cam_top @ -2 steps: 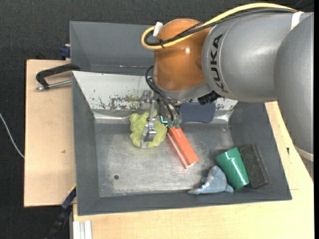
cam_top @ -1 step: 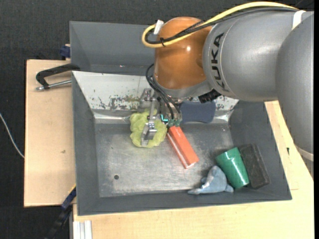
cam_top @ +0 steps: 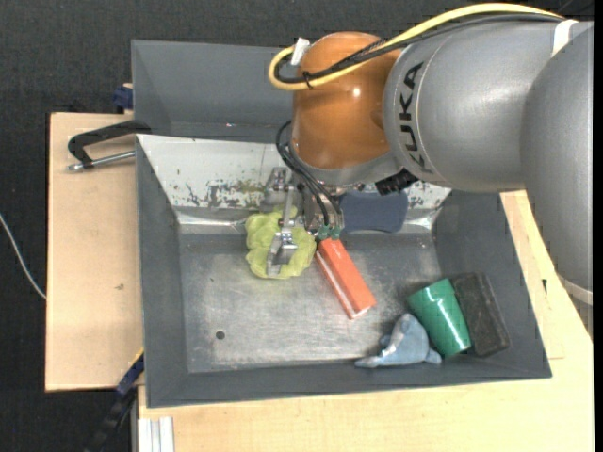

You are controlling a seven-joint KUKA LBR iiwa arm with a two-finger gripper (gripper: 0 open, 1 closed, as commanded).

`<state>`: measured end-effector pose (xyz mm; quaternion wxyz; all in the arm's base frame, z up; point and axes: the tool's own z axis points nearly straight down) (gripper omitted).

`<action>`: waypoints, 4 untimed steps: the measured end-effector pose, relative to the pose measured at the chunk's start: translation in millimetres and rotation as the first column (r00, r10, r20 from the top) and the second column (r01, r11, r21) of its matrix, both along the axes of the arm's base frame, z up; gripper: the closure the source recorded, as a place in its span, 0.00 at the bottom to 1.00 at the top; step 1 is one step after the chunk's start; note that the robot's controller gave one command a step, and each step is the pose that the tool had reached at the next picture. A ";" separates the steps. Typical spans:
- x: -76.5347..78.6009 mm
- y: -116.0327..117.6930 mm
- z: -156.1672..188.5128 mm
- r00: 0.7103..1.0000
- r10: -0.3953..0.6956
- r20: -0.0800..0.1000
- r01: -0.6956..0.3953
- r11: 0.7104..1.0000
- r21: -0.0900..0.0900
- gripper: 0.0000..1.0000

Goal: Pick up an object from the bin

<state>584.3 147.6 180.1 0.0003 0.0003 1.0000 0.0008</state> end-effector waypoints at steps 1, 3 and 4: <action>4.9 2.6 17.3 1.000 -0.021 -0.003 0.021 1.000 -0.001 0.00; -1.7 1.4 -106.4 0.997 0.074 0.006 -0.074 0.997 0.003 0.00; 22.9 -63.6 -102.9 0.997 0.074 0.020 -0.074 0.997 0.004 1.00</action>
Offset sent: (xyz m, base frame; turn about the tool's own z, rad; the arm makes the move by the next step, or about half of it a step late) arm -0.0043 -0.0011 -0.1078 -0.0733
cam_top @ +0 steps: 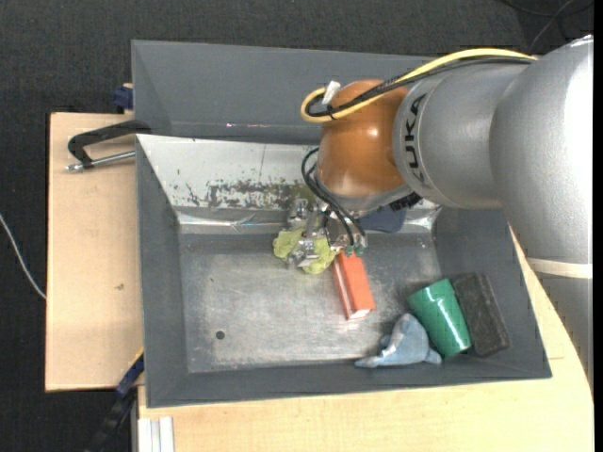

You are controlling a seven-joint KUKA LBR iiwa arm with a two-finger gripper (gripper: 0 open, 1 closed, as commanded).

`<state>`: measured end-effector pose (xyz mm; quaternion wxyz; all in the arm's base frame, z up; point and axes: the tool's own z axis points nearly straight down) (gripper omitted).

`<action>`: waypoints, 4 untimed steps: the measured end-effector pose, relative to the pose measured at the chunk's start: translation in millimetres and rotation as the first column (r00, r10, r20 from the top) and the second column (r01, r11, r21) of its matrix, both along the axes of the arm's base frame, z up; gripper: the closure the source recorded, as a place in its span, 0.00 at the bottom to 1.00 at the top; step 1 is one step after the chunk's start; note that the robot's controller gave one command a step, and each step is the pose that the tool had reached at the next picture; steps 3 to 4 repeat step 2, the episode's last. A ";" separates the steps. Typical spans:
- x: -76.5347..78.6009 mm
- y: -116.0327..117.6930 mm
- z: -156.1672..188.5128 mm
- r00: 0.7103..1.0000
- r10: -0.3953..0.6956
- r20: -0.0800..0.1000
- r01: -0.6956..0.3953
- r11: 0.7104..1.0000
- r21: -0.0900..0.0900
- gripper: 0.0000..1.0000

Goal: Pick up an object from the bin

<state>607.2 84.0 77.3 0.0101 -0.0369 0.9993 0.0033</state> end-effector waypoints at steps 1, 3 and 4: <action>0.0 0.0 0.0 1.000 0.000 0.000 0.000 1.000 0.000 1.00; -21.0 -3.0 150.8 1.000 0.015 -0.013 -0.015 1.000 -0.005 1.00; -21.0 -3.0 150.8 1.000 0.015 -0.013 -0.015 1.000 -0.005 1.00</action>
Offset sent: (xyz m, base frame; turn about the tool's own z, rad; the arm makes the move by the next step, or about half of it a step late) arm -0.0227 -0.0041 0.1487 -0.0148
